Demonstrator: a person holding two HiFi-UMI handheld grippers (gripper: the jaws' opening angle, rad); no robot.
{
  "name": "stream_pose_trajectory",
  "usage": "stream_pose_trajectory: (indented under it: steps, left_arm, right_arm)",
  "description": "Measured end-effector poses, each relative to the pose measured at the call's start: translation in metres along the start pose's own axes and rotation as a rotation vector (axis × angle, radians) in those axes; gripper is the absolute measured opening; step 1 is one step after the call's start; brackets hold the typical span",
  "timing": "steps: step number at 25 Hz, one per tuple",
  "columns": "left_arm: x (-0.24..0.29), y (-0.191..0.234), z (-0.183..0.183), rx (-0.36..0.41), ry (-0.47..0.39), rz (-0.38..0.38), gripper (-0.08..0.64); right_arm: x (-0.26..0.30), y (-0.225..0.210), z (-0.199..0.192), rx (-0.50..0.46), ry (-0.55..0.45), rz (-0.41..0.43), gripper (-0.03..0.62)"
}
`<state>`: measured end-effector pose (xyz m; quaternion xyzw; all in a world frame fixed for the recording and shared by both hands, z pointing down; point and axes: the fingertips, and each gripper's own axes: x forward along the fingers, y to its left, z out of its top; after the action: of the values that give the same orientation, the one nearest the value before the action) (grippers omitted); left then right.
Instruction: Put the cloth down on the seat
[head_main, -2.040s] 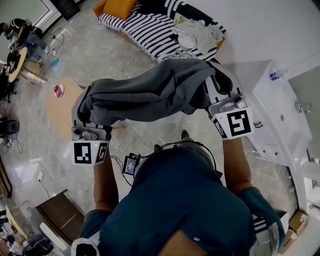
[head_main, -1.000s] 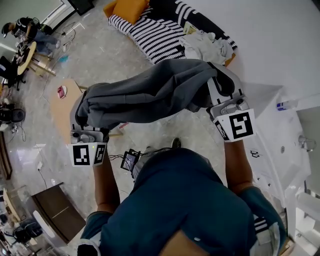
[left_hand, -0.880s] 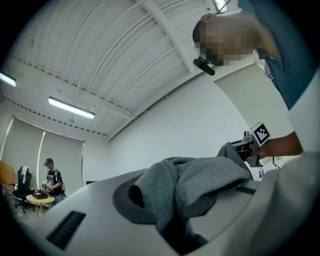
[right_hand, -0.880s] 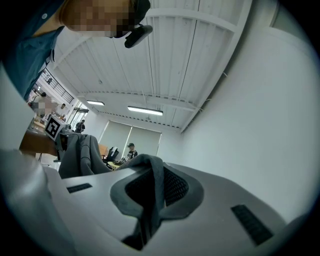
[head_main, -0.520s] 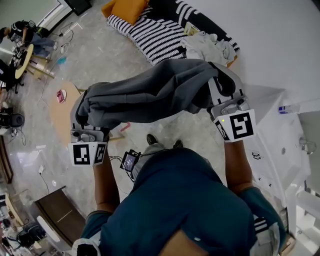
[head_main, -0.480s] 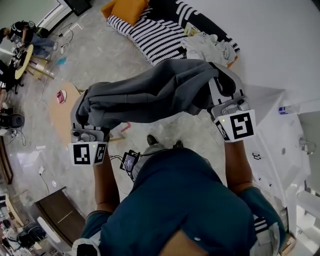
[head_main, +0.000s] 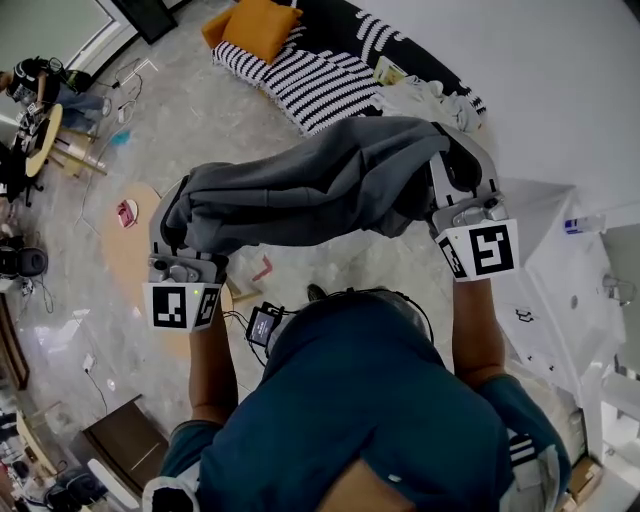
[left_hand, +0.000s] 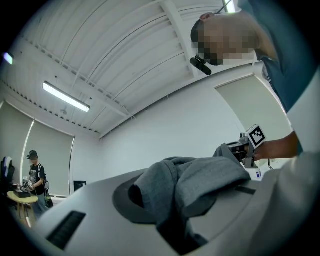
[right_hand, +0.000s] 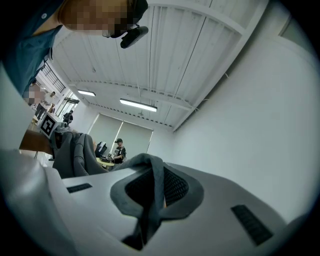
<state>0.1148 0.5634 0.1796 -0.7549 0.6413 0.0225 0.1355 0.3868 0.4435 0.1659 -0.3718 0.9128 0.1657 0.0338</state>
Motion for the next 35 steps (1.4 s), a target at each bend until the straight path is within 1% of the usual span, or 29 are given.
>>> stream_pose_trajectory:
  steps: [3,6,11,18,21,27,30,35]
  left_arm:
    - [0.005,0.014,-0.004,0.002,-0.012,-0.020,0.087]
    - [0.011,0.025,-0.011,-0.011,-0.011,-0.014,0.087]
    - [0.033,0.034,-0.027,-0.014,0.011,-0.003,0.087]
    - [0.071,0.047,-0.039,0.005,0.032,0.043,0.087]
    - [0.091,0.056,-0.043,0.014,0.030,0.077,0.087]
    - [0.128,0.059,-0.054,0.029,0.034,0.136,0.087]
    - [0.139,0.061,-0.055,0.031,0.034,0.155,0.087]
    - [0.156,0.074,-0.062,0.034,0.045,0.143,0.087]
  right_arm:
    - [0.012,0.004,0.001,-0.007,-0.002,-0.021,0.021]
    - [0.022,0.005,-0.003,-0.015,0.010,-0.019,0.021]
    - [0.046,-0.012,-0.020,-0.005,0.020,-0.010,0.021]
    - [0.097,-0.035,-0.041,0.022,-0.001,0.041,0.021]
    - [0.120,-0.047,-0.049,0.025,-0.014,0.074,0.021]
    - [0.151,-0.079,-0.066,0.032,-0.032,0.118,0.021]
    - [0.161,-0.092,-0.071,0.035,-0.037,0.118,0.021]
    - [0.178,-0.099,-0.079,0.045,-0.028,0.103,0.021]
